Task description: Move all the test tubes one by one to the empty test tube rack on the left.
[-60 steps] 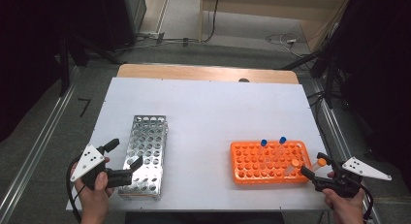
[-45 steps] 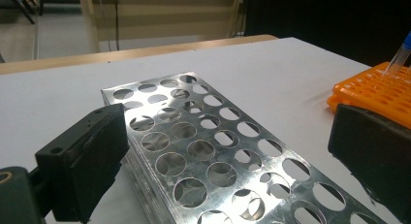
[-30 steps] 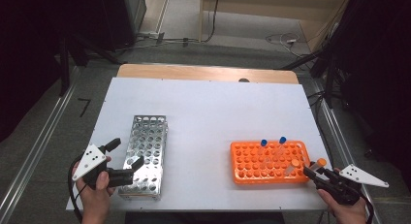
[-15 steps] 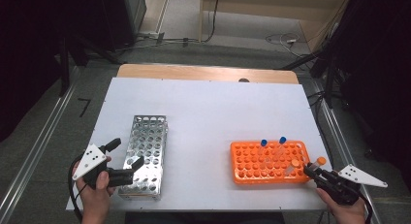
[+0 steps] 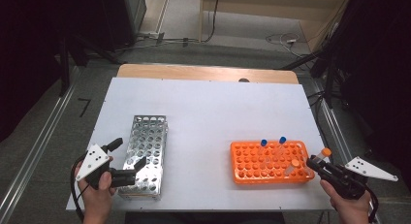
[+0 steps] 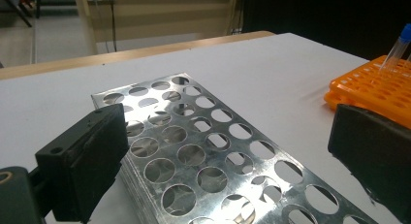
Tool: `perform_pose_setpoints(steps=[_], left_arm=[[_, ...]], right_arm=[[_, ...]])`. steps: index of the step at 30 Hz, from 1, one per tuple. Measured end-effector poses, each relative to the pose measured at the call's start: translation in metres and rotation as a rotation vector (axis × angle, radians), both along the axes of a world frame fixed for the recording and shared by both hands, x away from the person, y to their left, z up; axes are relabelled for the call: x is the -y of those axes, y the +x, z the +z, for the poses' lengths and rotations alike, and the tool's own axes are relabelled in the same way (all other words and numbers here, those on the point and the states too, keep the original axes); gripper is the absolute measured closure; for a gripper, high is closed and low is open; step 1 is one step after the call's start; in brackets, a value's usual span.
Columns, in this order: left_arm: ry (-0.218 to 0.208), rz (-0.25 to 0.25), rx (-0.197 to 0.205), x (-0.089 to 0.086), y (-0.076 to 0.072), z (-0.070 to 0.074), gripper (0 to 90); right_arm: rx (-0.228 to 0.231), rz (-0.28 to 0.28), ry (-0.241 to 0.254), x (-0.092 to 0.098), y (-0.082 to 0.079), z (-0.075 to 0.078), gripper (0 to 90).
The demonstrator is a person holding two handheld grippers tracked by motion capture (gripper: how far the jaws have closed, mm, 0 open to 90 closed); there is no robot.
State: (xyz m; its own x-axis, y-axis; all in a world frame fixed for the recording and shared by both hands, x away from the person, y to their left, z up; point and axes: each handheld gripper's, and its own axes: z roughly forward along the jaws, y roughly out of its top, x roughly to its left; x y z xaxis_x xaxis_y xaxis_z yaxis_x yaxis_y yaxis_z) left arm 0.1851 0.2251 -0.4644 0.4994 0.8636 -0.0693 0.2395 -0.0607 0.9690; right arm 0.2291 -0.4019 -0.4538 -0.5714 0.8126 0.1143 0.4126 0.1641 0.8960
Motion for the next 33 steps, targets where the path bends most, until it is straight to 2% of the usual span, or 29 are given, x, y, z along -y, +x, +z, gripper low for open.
perform_pose_setpoints(steps=[9, 22, 30, 33], left_arm=[[-0.004, -0.011, 0.003, 0.004, -0.001, 0.003, 0.8], [-0.003, -0.013, 0.012, 0.008, -0.002, 0.009, 0.8], [-0.001, -0.027, 0.019, 0.013, -0.004, 0.015, 0.8], [0.029, -0.023, 0.024, 0.02, -0.006, 0.02, 0.8]], right_arm=[[0.047, 0.05, 0.019, -0.022, 0.012, 0.026, 73.1], [0.088, 0.13, 0.054, -0.055, 0.012, 0.052, 73.2], [0.091, 0.19, 0.045, -0.073, 0.003, 0.055, 73.1], [0.082, 0.217, 0.045, -0.082, -0.001, 0.052, 73.1]])
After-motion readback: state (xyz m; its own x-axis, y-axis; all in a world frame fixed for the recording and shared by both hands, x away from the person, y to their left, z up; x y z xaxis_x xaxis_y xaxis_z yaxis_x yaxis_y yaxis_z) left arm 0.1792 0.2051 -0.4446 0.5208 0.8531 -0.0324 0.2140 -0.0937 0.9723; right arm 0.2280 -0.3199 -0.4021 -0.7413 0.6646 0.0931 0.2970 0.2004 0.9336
